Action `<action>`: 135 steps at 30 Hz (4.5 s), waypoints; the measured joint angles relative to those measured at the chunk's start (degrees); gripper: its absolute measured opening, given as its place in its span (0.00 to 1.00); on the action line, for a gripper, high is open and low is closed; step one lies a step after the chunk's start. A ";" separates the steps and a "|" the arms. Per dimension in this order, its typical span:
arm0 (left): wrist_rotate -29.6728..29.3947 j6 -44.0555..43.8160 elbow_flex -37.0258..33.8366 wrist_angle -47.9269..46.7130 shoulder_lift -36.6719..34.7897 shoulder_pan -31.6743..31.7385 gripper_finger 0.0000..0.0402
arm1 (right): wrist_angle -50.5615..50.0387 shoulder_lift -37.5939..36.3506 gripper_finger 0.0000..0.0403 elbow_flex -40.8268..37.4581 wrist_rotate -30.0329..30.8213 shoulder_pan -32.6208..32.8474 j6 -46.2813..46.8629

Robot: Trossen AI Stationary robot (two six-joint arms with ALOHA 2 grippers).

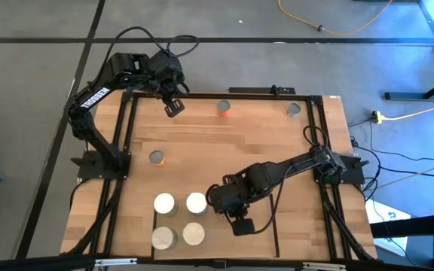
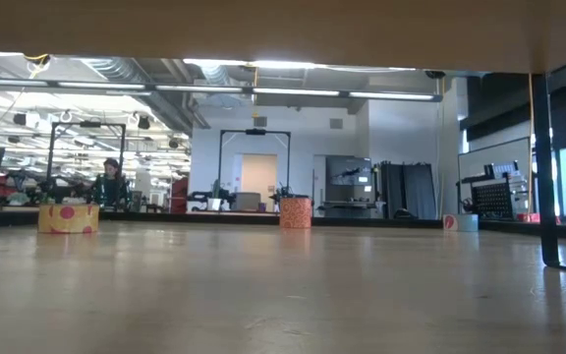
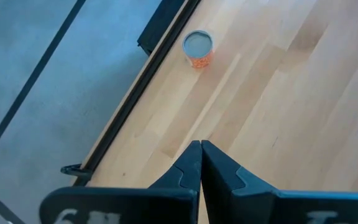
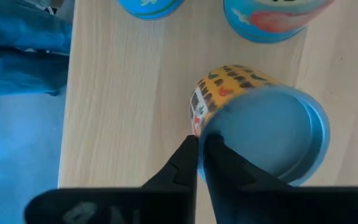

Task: Pick and place cans onto a shelf
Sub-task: Put the canned spicy black beans on the shelf, then put the canned meat balls on the shelf

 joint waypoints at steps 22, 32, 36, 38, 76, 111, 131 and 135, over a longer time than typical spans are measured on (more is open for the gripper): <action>0.00 0.18 0.00 0.02 0.00 -0.01 0.00 | -0.35 0.10 0.11 0.22 -0.44 -0.02 -1.90; 0.00 0.12 0.00 -0.37 0.02 0.06 0.00 | 0.71 -2.63 0.11 0.37 0.75 -0.02 -2.80; -0.02 0.10 0.00 -0.36 0.02 0.06 0.00 | 0.64 -6.31 0.11 0.35 4.15 0.00 -2.78; -0.02 0.10 0.00 -0.35 0.02 0.06 0.00 | 0.66 -8.31 0.11 0.39 6.93 0.00 -2.78; -0.09 1.32 0.00 -0.37 0.02 0.06 0.00 | 20.02 -19.37 0.01 0.44 14.74 -37.18 -10.25; -4.94 -10.85 0.00 -0.37 0.00 0.06 0.00 | 19.99 -3.80 0.01 0.37 -23.04 -66.20 -14.65; -6.38 -10.92 0.00 -0.36 0.00 0.06 0.00 | 8.37 6.40 0.01 0.37 -12.26 -59.45 -14.21; -6.36 -10.92 0.00 -0.37 0.00 0.06 0.00 | 6.96 7.63 0.01 0.37 -12.24 -58.13 -14.61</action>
